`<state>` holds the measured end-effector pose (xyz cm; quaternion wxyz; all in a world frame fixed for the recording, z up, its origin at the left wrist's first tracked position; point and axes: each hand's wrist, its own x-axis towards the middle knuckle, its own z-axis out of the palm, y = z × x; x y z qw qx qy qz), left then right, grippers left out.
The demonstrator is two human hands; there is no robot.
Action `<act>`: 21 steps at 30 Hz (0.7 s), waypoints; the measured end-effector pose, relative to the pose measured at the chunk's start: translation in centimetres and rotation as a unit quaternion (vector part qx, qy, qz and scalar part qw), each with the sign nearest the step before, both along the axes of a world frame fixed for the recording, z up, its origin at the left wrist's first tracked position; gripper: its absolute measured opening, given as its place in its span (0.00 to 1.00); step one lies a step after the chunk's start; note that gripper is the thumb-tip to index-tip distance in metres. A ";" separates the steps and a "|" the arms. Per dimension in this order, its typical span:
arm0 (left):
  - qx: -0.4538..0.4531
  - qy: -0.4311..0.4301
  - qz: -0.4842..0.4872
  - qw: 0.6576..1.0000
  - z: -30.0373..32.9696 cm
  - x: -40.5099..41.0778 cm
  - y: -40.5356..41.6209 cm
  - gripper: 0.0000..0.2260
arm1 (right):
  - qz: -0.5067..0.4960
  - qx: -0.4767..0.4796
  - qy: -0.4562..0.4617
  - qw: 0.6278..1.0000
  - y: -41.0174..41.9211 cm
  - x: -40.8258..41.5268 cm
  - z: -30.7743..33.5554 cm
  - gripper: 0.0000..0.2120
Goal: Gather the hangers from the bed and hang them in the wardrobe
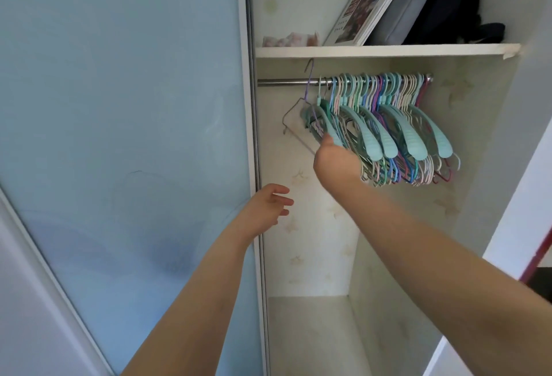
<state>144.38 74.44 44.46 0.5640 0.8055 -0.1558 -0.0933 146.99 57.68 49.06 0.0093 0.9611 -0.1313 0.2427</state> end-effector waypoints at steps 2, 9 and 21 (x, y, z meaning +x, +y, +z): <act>-0.003 -0.006 -0.005 1.000 0.3 -0.2 -0.1 0.16 | -0.003 -0.027 0.006 1.000 -0.4 1.4 2.1 0.31; -0.046 0.010 -0.010 0.999 -0.2 -0.3 0.1 0.15 | 0.010 -0.122 0.066 0.990 -1.9 4.3 3.4 0.30; -0.036 0.002 0.019 0.999 -3.2 -0.5 -0.8 0.16 | -0.058 0.068 0.116 0.989 -4.9 1.8 2.3 0.27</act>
